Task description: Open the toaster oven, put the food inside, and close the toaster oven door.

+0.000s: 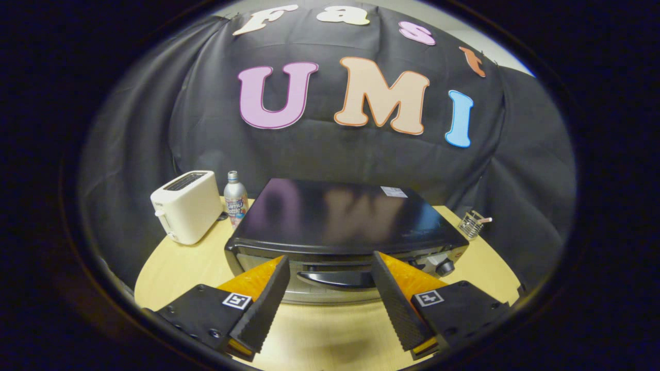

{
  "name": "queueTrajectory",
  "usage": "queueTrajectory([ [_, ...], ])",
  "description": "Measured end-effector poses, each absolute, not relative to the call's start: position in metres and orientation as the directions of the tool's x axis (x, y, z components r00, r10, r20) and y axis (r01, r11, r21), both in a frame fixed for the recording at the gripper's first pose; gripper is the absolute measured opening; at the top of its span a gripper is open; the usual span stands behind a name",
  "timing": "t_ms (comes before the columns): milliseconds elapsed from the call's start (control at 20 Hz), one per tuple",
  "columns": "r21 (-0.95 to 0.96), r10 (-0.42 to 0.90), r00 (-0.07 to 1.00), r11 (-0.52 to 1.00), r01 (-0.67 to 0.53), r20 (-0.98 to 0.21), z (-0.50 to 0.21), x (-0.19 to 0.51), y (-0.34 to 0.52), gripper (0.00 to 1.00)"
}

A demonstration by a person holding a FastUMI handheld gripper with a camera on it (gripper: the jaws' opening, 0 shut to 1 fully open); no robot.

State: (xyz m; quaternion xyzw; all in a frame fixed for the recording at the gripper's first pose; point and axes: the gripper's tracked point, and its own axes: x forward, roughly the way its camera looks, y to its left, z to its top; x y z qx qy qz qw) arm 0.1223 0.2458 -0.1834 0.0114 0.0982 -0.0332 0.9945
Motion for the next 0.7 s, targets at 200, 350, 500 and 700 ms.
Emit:
queueTrajectory([
  [200,0.042,-0.036,0.981,0.998,0.044,-0.189,-0.179,0.133,0.246,0.99],
  [350,0.047,-0.003,0.982,0.999,0.012,-0.19,-0.176,0.134,0.247,0.98],
  [500,0.051,0.041,0.985,0.998,-0.033,-0.168,-0.155,0.131,0.244,0.98],
  [700,0.074,0.067,0.992,0.995,-0.06,-0.109,-0.107,0.12,0.223,0.98],
])
